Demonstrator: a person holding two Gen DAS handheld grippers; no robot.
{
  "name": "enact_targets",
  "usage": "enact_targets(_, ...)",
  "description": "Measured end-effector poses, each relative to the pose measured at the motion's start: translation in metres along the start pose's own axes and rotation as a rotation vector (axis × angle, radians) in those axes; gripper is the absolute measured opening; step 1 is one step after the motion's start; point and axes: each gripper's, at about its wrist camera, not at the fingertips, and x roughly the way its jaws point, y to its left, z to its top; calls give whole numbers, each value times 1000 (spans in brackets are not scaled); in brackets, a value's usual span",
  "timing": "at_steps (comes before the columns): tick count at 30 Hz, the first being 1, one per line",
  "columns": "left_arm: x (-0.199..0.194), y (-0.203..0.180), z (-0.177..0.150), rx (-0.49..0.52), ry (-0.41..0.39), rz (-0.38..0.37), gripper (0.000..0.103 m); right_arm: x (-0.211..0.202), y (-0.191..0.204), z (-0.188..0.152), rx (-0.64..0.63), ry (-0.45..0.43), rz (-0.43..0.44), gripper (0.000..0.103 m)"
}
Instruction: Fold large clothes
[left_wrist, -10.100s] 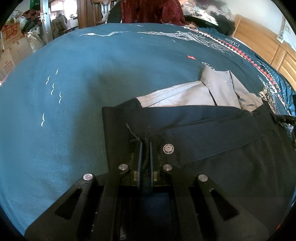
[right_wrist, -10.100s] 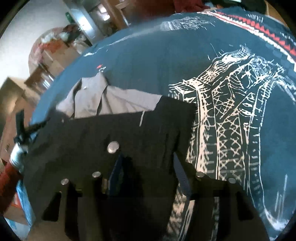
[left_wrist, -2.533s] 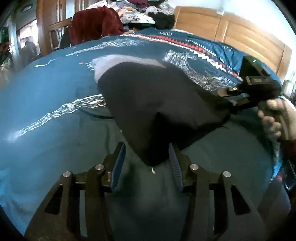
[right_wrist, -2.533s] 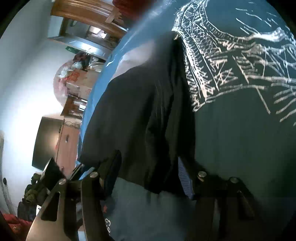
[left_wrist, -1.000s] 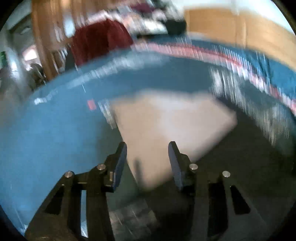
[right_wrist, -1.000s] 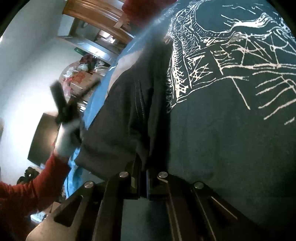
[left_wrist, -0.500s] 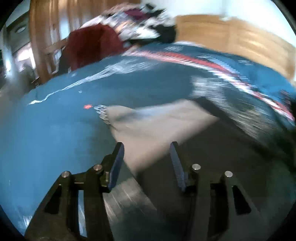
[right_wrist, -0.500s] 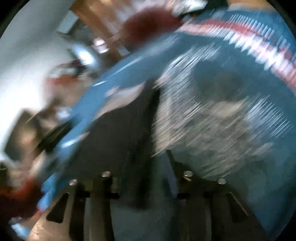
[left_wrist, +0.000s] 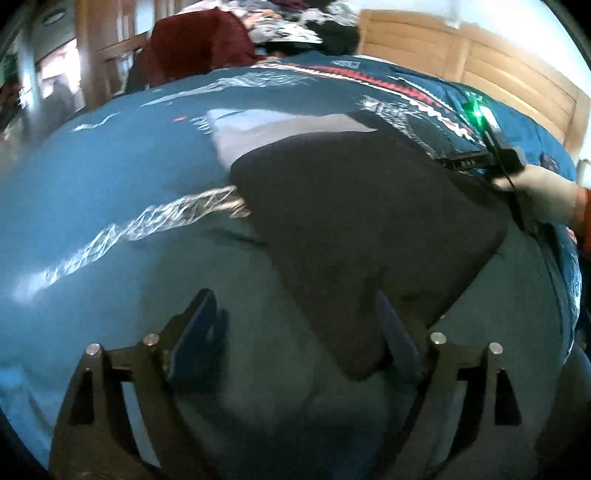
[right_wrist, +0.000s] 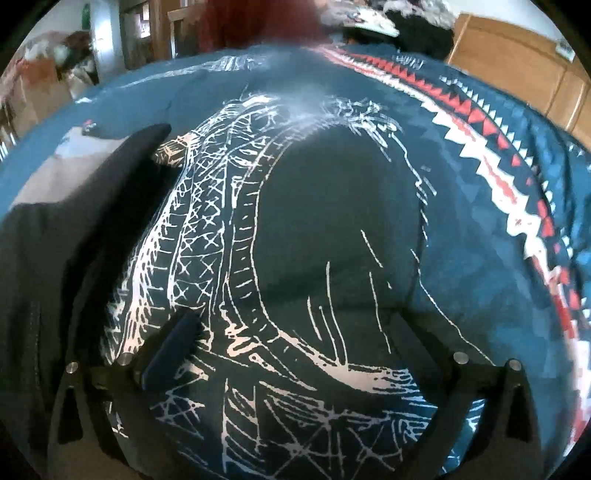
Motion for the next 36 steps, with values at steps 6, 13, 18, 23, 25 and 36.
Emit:
enact_targets(6,9,4,-2,-60,2,-65,94,0,-3,-1,19,4,25,103)
enact_targets(13,0,4,-9,-75,9,-74,96,0,-2,0,19,4,24,103)
enact_targets(18,-3,6,-11,-88,3,-91,96,-1,-2,-1,18,4,24,103)
enact_targets(23,-2,9,-11,-109,8,-115,96,-1,-3,-1,18,4,25,103)
enact_targets(25,0,13,-11,-128,18,-137,97,-1,-3,-1,18,4,25,103)
enact_targets(36,4,11,-10,-136,15,-144,99,-1,-2,0,18,4,25,103)
